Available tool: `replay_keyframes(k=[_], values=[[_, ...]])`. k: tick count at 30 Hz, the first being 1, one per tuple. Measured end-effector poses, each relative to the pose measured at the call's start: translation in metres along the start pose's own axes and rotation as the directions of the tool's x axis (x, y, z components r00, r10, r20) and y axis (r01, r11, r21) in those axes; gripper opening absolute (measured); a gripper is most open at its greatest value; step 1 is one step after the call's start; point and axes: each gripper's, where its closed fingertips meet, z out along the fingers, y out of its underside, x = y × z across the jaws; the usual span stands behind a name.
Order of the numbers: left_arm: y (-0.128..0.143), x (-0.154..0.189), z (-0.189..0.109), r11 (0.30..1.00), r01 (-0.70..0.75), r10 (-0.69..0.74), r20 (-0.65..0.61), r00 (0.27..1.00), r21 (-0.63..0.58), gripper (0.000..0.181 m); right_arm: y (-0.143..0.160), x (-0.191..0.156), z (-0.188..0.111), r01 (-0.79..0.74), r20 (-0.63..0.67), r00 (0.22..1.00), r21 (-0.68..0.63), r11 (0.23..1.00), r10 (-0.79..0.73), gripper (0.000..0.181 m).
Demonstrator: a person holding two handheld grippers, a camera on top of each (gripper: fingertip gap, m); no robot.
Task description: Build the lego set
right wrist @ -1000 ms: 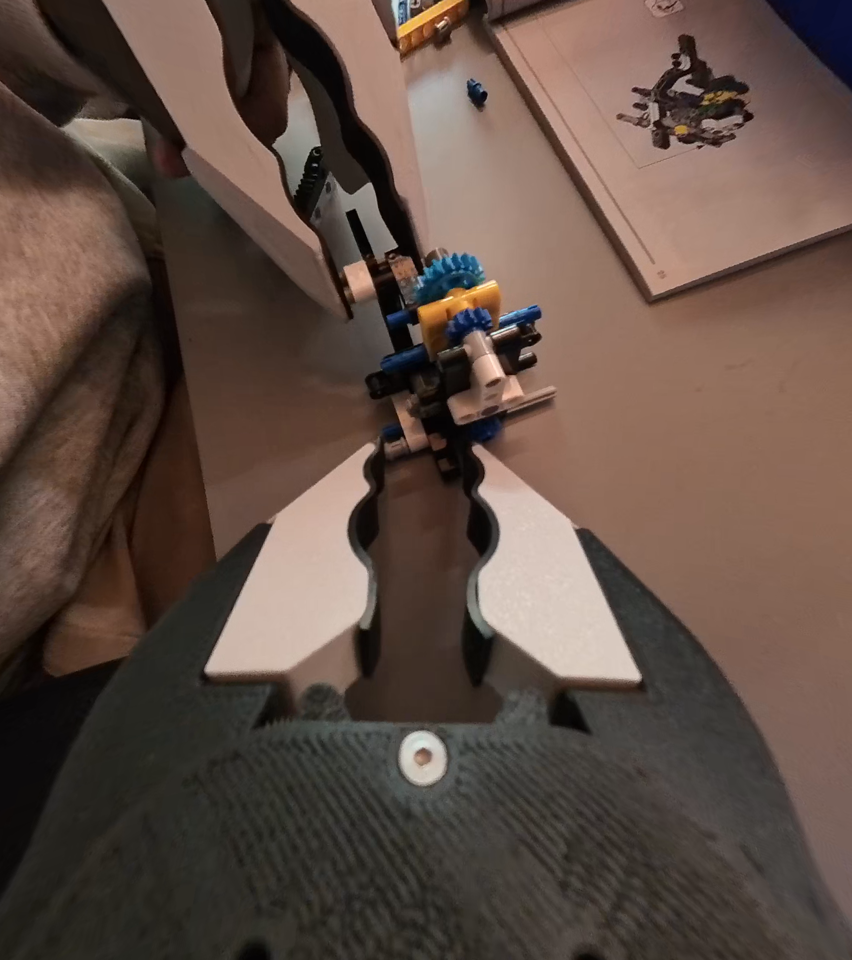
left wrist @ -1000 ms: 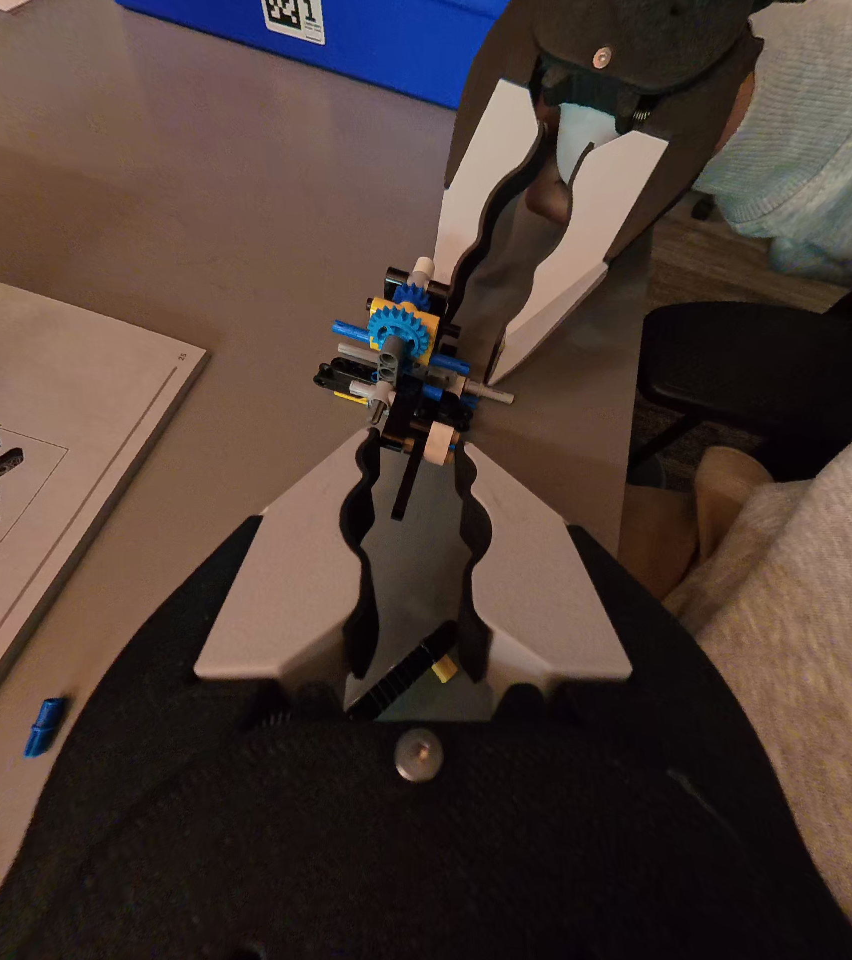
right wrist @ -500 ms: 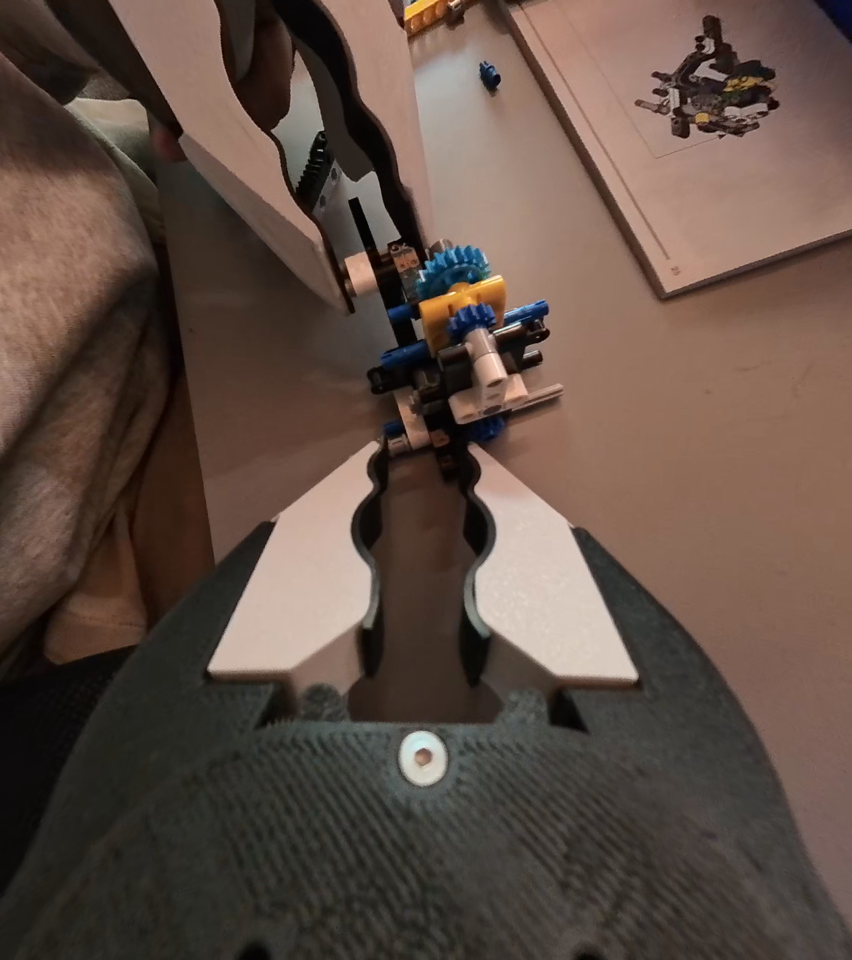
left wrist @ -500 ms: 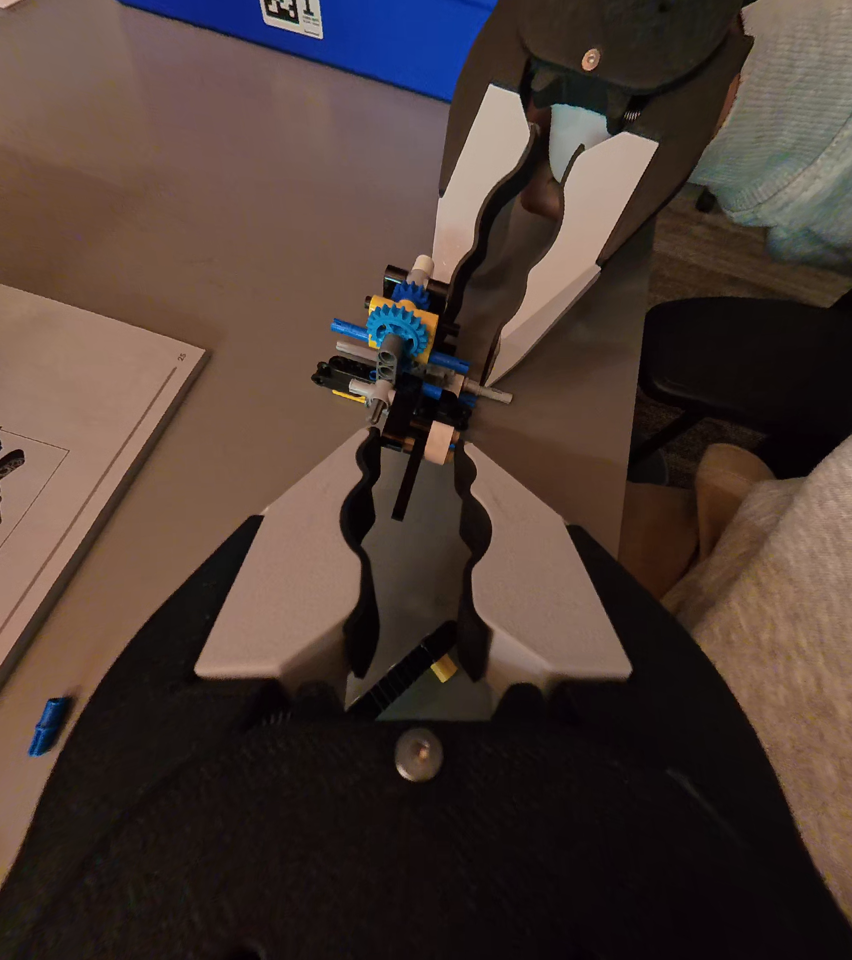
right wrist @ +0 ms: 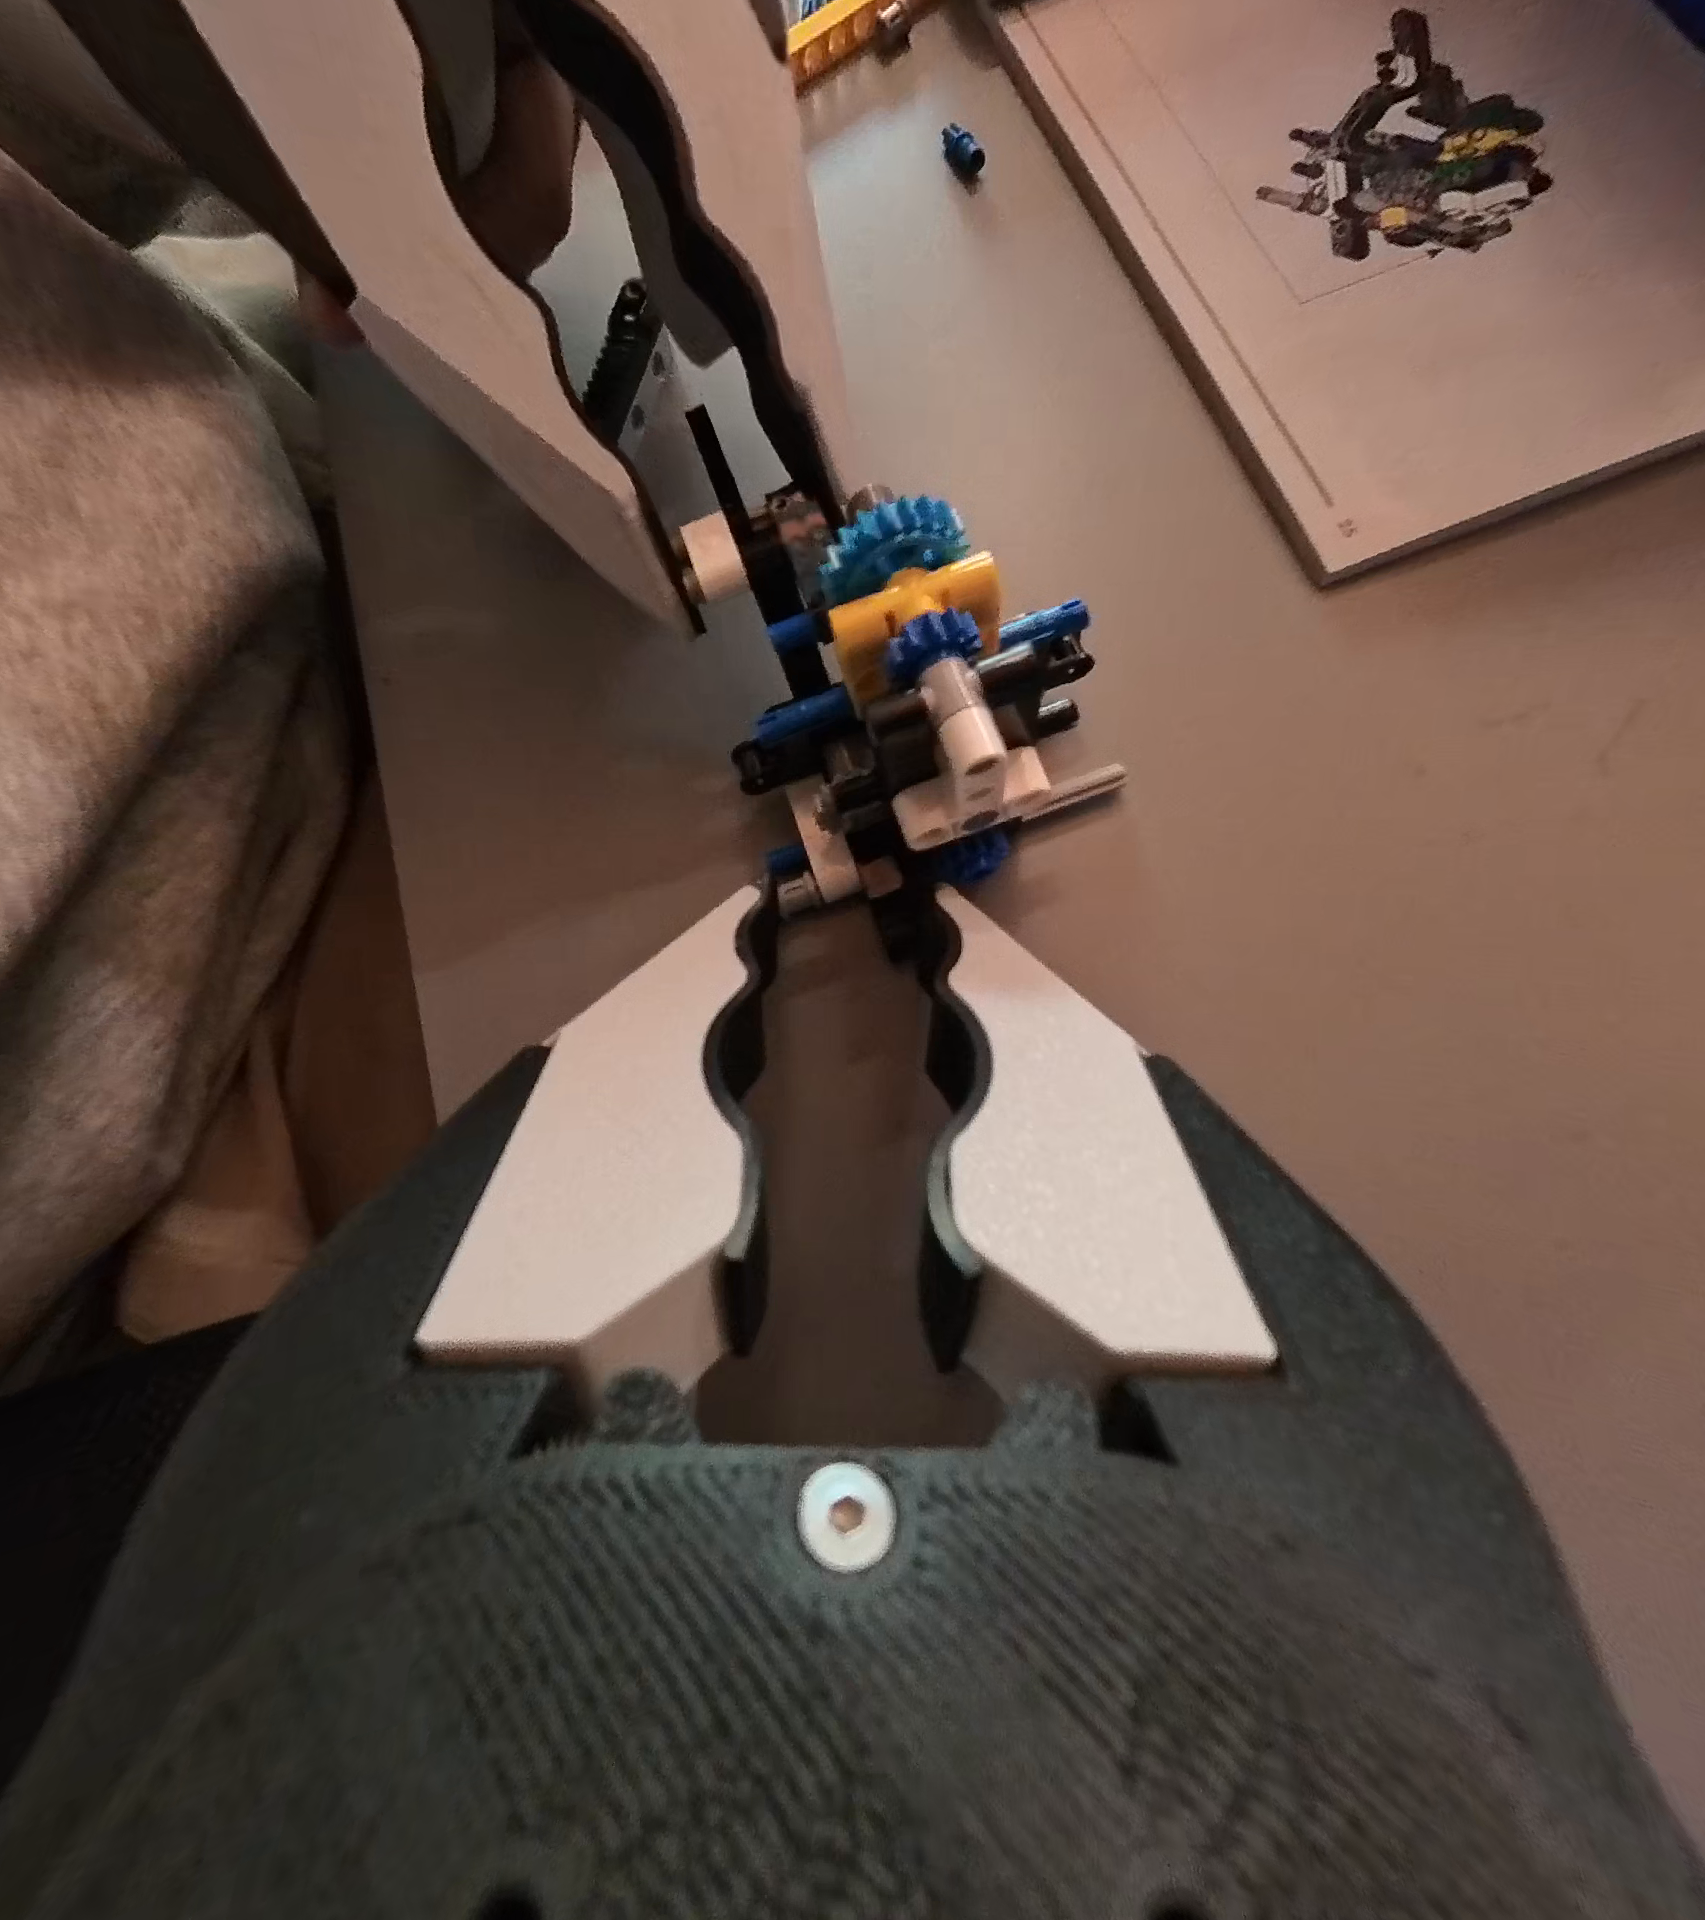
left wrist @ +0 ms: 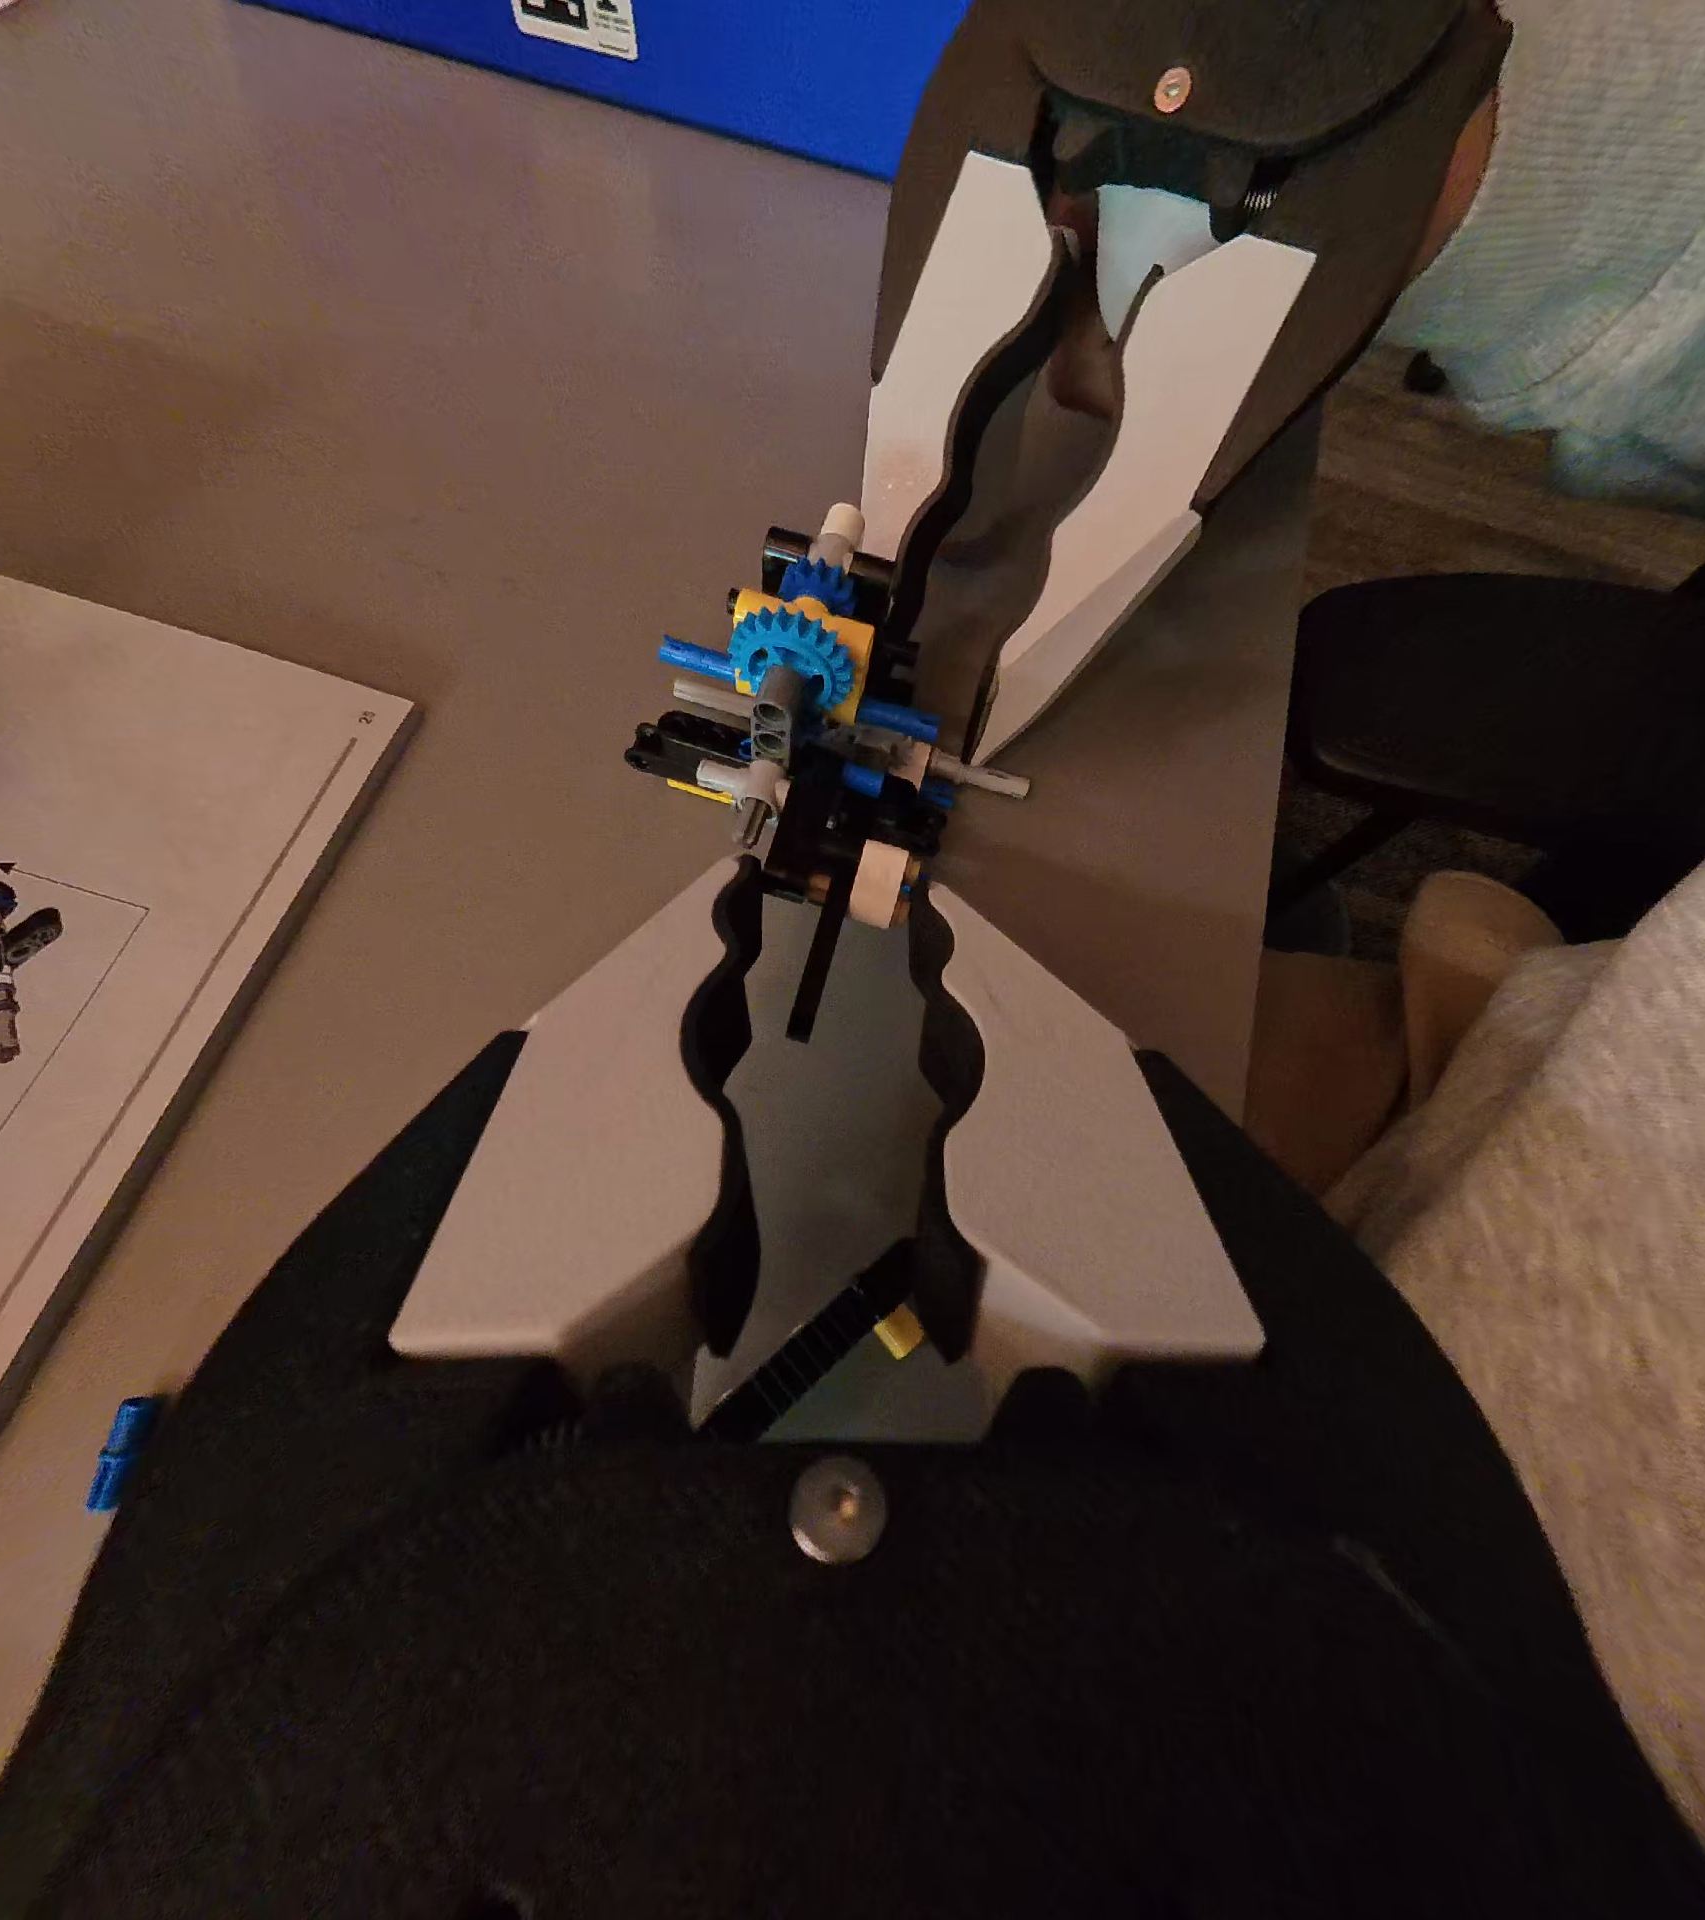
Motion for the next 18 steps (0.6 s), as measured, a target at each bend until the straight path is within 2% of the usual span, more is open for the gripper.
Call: replay_keyframes(k=[5,18], values=[[0.0000,0.0001,-0.0002,1.000,0.007,-0.007,-0.008,1.000,-0.001,0.027,0.0002,-0.0076,-0.0007,0.016,0.027,1.000,0.017,1.000,-0.016,0.043],[0.0008,0.0008,-0.0008,1.000,0.010,-0.010,-0.012,1.000,-0.010,0.027,0.0045,-0.0089,0.0027,0.118,-0.052,0.992,-0.007,0.993,-0.118,0.047]])
